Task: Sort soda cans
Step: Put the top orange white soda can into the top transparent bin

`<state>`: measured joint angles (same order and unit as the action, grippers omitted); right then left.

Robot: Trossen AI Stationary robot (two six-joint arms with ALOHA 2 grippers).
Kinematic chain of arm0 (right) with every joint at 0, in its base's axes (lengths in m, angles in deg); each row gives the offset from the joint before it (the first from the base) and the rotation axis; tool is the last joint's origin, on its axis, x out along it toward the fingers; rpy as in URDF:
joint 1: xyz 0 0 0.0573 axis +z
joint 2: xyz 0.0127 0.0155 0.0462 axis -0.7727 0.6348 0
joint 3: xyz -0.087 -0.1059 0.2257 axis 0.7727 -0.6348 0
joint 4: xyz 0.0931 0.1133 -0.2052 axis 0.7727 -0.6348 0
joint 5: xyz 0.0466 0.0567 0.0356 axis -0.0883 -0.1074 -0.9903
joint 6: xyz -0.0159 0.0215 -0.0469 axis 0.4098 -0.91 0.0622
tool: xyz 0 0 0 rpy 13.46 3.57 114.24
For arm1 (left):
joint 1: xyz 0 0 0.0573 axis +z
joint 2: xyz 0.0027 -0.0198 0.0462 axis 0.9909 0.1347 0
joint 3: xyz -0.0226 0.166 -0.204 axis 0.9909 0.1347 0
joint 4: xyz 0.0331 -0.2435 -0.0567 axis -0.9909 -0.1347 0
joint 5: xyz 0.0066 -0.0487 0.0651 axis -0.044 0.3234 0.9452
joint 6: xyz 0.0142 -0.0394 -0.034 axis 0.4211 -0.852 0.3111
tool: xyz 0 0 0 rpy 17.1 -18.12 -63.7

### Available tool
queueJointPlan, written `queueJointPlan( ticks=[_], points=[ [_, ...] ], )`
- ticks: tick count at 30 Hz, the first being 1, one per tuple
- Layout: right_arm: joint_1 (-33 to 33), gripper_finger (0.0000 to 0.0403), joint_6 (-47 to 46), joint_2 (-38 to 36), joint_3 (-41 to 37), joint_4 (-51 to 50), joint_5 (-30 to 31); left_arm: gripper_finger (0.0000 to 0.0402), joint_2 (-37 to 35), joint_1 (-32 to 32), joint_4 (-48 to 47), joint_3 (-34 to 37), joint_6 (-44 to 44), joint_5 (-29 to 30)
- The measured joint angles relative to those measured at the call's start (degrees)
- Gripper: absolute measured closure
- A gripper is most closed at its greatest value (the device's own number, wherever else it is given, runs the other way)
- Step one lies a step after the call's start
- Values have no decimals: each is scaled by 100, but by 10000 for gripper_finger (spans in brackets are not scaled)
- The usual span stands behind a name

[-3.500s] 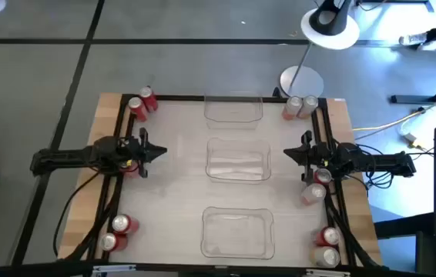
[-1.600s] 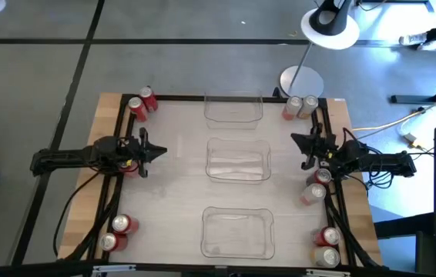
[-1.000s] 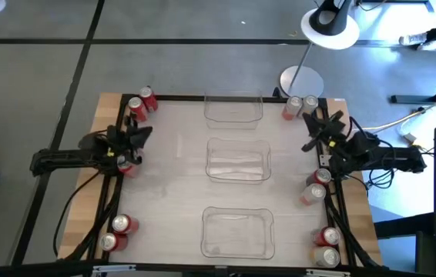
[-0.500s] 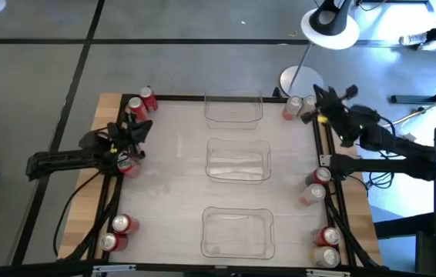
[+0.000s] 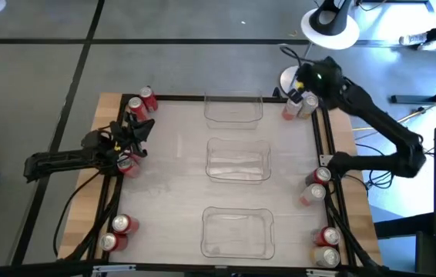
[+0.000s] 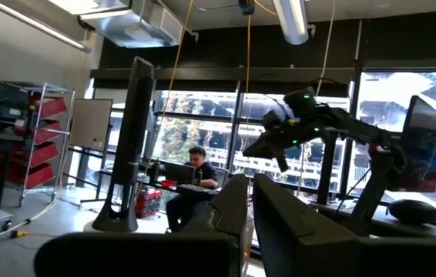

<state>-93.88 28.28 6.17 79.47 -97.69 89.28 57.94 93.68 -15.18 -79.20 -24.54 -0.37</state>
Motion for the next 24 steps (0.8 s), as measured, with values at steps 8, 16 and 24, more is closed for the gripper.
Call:
queueJointPlan(
  ticks=[8, 16, 24],
  points=[
    [-420, 395, -840, 1179, 948, -1428, -304, 384, 0, 0, -2, -2, -23, -2],
    [-857, 268, -999, 1900, 1139, -2284, -864, 384, 0, 0, -15, -7, -101, -7],
    [-1128, 79, -939, 2614, 1139, -2741, -1202, 384, 0, 0, -145, -11, -294, -7]
  ],
)
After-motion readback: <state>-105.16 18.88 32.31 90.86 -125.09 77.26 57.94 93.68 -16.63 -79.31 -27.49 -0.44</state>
